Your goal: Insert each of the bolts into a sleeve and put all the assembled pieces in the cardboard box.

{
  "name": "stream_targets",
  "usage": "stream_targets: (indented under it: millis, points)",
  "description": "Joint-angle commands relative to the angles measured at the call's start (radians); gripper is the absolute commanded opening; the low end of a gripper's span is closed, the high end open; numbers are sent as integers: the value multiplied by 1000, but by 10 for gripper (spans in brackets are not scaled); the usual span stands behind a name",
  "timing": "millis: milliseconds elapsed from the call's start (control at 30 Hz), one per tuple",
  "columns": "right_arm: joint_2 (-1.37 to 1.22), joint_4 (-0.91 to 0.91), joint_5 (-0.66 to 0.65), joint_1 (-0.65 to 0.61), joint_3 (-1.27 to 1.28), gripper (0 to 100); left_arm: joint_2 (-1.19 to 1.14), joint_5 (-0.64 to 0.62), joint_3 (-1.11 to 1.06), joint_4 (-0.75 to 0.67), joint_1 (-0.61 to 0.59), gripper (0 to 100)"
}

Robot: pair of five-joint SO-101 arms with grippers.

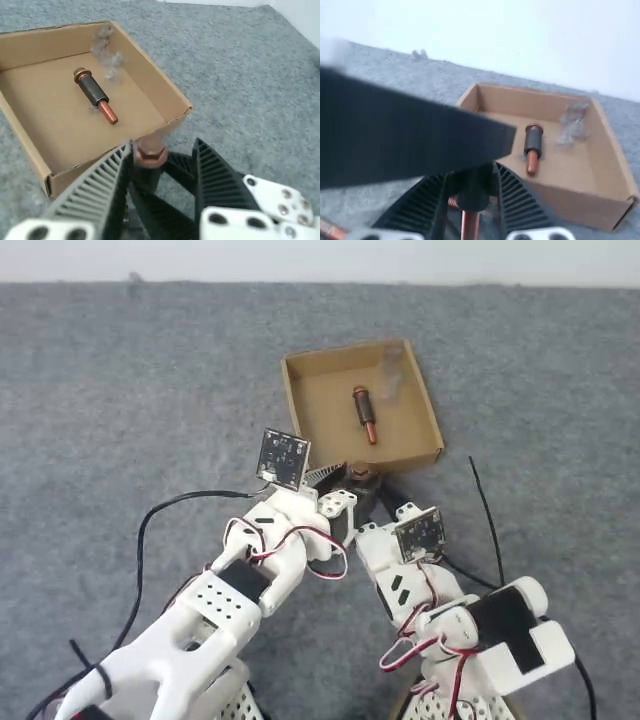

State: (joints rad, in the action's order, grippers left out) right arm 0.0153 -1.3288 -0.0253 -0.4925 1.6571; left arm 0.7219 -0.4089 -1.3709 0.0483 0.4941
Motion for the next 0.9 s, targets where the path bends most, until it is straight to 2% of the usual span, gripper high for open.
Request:
stream_targets:
  millis: [0,300,567,867]
  points:
    - [15,-12,-18,13,-5,24,37,-35,25,5,-3,184]
    - [8,-5,-18,44,-28,24,83,-63,39,6,-11,185]
    - [7,-4,-18,45,-32,24,229,-64,35,11,-203,184]
    - [13,-7,-18,77,-32,24,230,-64,25,282,-334,184]
